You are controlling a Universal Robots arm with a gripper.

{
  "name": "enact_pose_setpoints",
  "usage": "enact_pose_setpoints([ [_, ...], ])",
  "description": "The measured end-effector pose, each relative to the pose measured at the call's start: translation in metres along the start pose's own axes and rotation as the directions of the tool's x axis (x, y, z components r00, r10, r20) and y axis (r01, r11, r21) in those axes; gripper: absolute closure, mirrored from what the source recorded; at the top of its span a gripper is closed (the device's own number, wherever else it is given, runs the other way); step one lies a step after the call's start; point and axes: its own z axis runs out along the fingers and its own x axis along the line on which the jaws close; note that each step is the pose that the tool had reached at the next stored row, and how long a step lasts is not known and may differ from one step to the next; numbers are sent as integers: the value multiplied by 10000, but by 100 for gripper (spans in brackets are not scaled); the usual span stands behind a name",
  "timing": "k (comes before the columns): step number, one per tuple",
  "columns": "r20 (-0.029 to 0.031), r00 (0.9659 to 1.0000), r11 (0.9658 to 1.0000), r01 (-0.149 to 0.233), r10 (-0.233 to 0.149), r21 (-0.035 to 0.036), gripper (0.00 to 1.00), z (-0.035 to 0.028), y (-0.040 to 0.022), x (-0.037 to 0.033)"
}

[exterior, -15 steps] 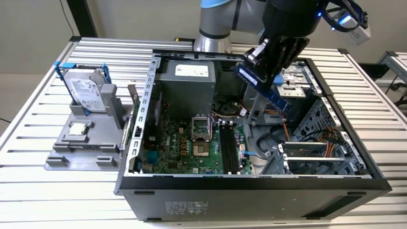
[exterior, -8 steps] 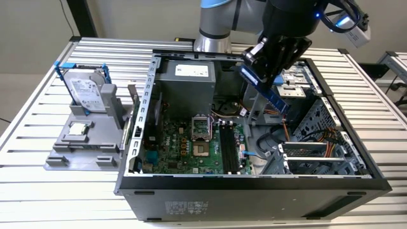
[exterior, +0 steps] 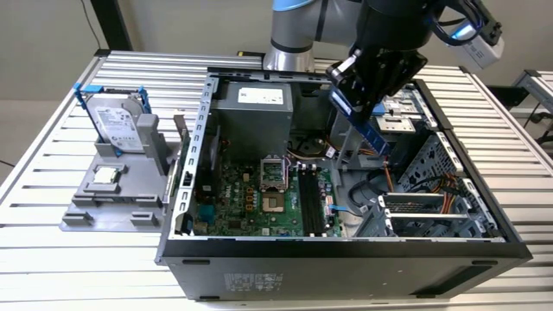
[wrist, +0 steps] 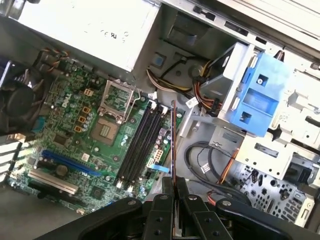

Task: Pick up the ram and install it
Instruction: 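Insert the ram into the slot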

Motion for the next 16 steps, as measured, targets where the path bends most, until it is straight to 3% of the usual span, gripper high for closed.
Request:
enact_pose_setpoints([
  [4,7,9986,9986,-522,522,25,100,0,0,0],
  [8,16,9943,9943,-1069,1069,50,100,0,0,0],
  [12,27,9873,9873,-1587,1587,73,100,0,0,0],
  [16,38,9776,9776,-2104,2103,97,100,0,0,0],
])
